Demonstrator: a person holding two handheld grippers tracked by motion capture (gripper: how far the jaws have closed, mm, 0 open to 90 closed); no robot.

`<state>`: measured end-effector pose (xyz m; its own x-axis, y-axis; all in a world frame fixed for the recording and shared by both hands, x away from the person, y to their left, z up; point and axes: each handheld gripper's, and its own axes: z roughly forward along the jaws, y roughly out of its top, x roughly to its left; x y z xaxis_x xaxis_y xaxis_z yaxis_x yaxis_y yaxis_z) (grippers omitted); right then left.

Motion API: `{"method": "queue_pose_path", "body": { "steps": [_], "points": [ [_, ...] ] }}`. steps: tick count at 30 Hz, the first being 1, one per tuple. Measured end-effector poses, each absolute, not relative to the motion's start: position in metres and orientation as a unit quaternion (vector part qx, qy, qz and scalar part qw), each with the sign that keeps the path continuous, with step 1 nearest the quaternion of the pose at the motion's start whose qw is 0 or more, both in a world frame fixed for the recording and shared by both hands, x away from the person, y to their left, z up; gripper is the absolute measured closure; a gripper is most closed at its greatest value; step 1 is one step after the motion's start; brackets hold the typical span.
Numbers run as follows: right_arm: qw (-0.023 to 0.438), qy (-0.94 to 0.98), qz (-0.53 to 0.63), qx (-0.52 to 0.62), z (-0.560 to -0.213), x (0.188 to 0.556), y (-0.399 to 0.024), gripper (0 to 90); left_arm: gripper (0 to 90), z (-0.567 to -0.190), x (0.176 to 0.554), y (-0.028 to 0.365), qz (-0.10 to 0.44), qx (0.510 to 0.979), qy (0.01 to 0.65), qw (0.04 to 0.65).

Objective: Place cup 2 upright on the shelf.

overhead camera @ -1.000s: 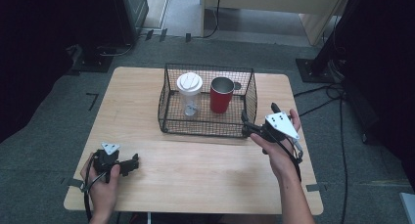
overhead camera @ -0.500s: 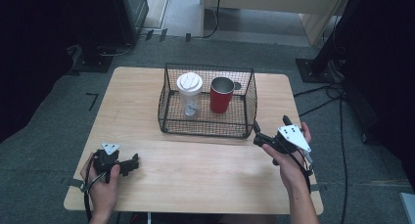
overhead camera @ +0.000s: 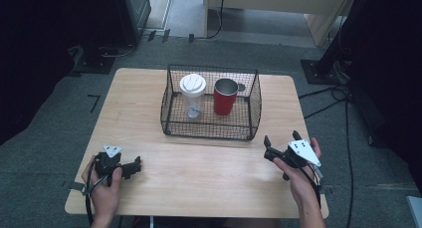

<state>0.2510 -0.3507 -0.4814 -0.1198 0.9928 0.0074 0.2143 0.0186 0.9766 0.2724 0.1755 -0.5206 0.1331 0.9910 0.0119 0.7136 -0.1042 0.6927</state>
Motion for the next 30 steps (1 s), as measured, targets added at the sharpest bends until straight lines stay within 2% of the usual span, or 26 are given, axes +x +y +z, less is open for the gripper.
{"method": "queue_pose_path", "body": {
  "steps": [21, 30],
  "points": [
    [0.408, 0.602, 0.423, 0.541, -0.521, 0.216, -0.384, 0.0, 0.0, -0.52, 0.272, 0.176, 0.25, 0.701, 0.608, 0.276],
    [0.39, 0.624, 0.39, 0.552, -0.522, 0.205, -0.398, 0.0, 0.0, -0.521, 0.272, 0.176, 0.25, 0.701, 0.608, 0.276]
  ]
}}
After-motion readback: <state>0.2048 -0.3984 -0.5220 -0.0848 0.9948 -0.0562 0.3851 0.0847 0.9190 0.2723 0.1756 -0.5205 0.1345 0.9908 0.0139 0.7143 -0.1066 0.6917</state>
